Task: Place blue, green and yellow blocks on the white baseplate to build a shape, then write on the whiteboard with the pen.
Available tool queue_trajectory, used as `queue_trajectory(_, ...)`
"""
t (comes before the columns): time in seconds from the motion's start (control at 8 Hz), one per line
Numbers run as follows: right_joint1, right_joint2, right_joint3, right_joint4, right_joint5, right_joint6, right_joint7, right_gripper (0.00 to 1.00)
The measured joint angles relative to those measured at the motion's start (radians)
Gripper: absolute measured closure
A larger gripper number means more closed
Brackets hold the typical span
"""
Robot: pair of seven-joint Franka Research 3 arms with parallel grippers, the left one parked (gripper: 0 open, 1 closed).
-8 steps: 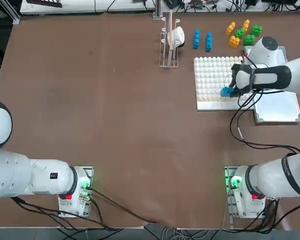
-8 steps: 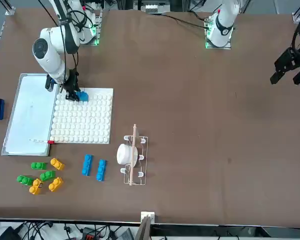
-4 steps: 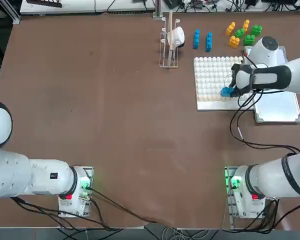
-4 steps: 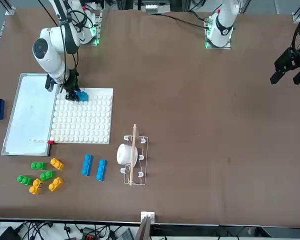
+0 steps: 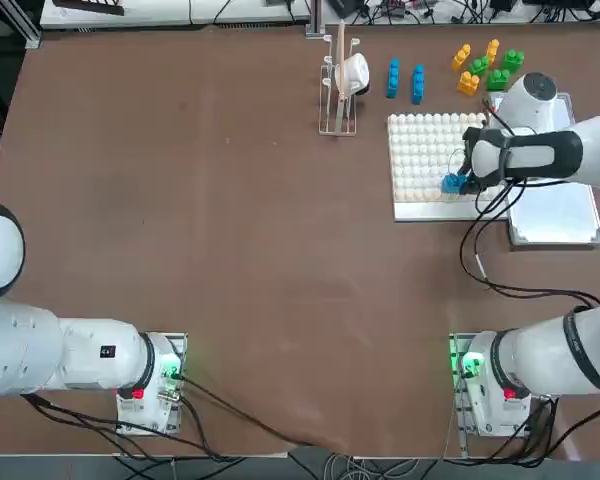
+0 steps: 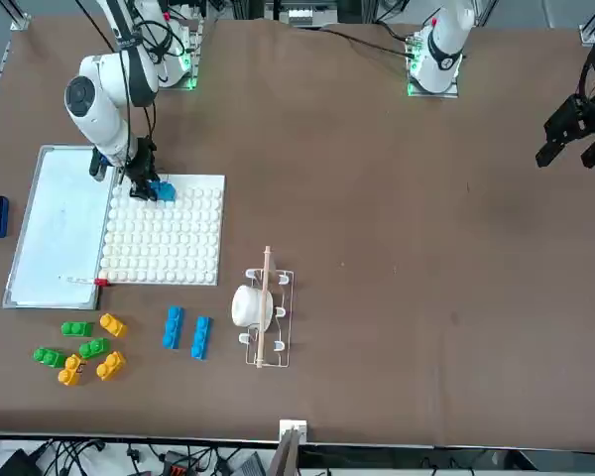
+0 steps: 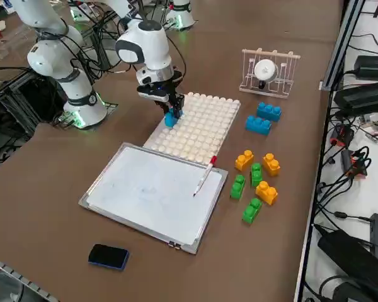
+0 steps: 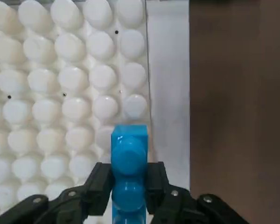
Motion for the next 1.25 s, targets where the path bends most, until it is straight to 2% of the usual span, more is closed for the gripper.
queue_trajectory(0.5, 0.0, 0.0, 0.0, 0.015, 0.0, -0.056, 0.014, 0.59)
queue_trajectory(1.25, 0.0, 0.007, 0.0, 0.015, 0.0, -0.03, 0.03, 0.59)
